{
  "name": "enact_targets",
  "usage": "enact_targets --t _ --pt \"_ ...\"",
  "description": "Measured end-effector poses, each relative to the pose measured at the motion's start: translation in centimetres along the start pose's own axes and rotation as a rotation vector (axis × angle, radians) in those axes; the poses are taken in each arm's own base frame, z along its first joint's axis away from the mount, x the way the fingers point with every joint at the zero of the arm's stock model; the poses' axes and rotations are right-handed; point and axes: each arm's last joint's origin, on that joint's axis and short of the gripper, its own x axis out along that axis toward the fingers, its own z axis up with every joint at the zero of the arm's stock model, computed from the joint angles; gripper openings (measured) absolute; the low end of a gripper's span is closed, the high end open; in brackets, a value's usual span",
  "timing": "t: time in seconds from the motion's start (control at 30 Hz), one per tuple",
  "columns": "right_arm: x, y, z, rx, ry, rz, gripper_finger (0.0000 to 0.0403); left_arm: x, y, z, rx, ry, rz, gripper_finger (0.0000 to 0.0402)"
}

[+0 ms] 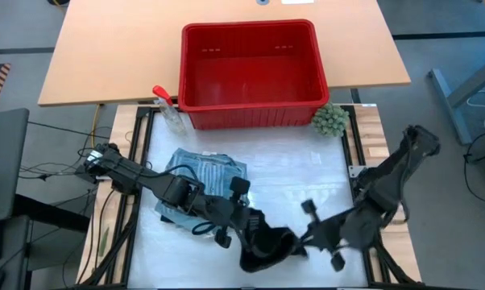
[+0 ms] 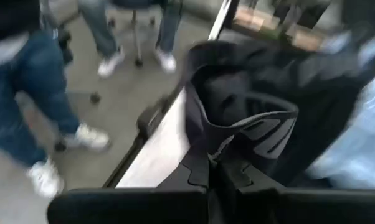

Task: Fold Laundry from Bin
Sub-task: Fold the black underwear

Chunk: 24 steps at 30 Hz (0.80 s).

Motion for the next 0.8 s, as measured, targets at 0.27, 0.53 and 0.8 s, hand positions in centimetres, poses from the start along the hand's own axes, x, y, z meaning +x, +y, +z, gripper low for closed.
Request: enact_targets --t 0.27,0.53,0.8 --pt "-4.4 -3.1 2.7 0.02 -0.147 0.013 0.0026 -0.7 0.3 1.6 0.231 -0.048 0.276 0.0" --pt "-3.2 -5.3 3.1 -0.023 -0.102 0.111 0.0026 -0.5 1.4 1.2 0.243 -0.017 0.265 0.0" --pt "0.1 -8.5 2.4 0.047 -0.021 0.222 0.0026 -0.4 2.0 1.2 0.264 -0.025 0.253 0.0"
